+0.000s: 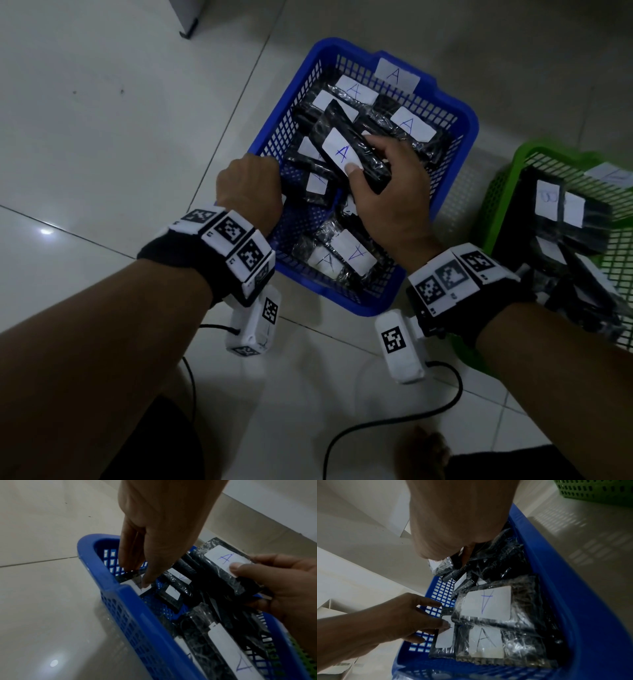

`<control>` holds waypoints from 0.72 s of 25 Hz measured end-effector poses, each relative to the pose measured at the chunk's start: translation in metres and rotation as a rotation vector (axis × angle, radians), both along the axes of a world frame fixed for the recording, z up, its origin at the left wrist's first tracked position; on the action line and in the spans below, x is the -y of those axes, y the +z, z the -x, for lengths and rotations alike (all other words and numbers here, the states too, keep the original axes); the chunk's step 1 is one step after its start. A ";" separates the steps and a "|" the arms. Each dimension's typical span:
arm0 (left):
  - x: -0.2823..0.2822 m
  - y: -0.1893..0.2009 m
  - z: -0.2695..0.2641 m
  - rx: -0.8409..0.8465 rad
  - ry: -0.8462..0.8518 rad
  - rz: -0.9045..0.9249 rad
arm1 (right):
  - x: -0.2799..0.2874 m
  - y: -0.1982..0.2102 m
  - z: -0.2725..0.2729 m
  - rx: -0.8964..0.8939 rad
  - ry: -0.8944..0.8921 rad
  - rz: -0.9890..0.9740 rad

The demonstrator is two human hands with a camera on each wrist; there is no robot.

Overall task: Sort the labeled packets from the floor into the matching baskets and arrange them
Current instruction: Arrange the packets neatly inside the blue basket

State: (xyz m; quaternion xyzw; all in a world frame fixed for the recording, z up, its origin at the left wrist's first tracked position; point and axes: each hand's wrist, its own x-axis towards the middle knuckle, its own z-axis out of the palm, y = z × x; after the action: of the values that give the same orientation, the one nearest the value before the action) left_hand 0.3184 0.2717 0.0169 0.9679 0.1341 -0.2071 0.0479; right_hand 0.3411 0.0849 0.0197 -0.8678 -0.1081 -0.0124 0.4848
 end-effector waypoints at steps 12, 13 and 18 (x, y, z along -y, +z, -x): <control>-0.019 0.006 0.016 0.676 0.078 0.490 | -0.032 0.010 0.003 -0.103 0.107 -0.172; -0.018 0.009 0.020 0.709 0.111 0.567 | -0.035 0.008 0.003 -0.113 0.133 -0.147; -0.023 0.014 0.031 0.571 0.033 0.611 | -0.037 -0.002 -0.006 -0.288 0.281 -0.125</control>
State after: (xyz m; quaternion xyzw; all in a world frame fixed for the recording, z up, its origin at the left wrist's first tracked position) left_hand 0.2871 0.2943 0.0304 0.9254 0.0634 0.0402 0.3716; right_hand 0.3471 0.1221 0.0180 -0.8052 -0.1566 0.1728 0.5452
